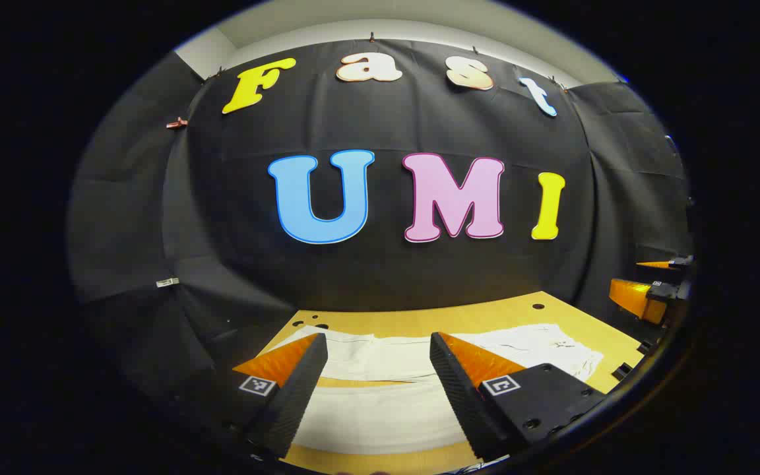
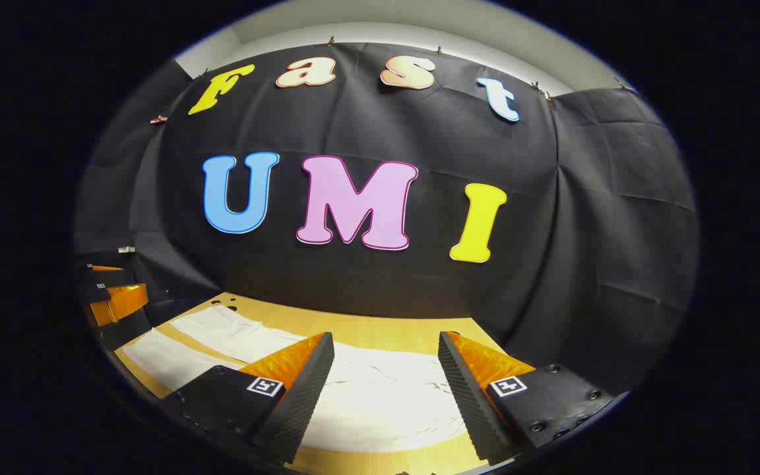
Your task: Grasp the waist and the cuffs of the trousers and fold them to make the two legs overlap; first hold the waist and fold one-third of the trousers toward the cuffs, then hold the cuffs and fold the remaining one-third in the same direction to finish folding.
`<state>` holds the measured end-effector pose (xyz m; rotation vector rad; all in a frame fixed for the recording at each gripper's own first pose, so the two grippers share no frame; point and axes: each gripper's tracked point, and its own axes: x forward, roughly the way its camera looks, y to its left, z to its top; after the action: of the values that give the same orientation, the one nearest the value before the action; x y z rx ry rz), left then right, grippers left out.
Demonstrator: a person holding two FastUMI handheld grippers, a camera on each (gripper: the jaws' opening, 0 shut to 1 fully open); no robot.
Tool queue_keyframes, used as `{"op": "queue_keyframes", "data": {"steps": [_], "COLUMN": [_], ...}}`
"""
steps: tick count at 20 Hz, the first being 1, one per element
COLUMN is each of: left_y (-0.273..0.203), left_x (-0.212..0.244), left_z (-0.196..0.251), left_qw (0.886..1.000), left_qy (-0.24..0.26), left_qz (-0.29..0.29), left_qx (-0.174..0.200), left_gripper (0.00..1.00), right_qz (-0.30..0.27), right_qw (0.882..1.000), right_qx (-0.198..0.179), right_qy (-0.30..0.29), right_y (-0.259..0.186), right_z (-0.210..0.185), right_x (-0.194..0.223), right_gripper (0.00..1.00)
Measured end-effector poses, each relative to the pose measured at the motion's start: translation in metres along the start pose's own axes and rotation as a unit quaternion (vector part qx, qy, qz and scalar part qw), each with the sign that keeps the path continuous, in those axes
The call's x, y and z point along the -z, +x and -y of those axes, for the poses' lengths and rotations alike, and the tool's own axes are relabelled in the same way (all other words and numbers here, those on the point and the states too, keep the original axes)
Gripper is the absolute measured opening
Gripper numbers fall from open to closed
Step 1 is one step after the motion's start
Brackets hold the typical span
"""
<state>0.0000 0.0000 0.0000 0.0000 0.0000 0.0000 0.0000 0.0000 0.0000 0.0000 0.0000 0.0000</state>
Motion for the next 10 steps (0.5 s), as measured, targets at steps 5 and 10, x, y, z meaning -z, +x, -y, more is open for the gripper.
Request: {"op": "queue_keyframes", "data": {"steps": [5, 10], "left_y": [0.006, 0.019], "left_x": [0.01, 0.015], "left_z": [-0.01, -0.002], "left_qw": [1.0, 1.0], "left_qy": [0.002, -0.01], "left_qz": [-0.012, -0.021], "left_qx": [0.007, 0.009], "left_gripper": [0.97, 0.98], "right_qz": [-0.02, -0.027], "right_qw": [1.0, 1.0], "right_qx": [0.0, -0.001], "right_qy": [0.0, 0.003], "right_y": [0.001, 0.018], "right_z": [-0.008, -0.003], "right_x": [0.012, 0.014], "right_gripper": [0.97, 0.97]}}
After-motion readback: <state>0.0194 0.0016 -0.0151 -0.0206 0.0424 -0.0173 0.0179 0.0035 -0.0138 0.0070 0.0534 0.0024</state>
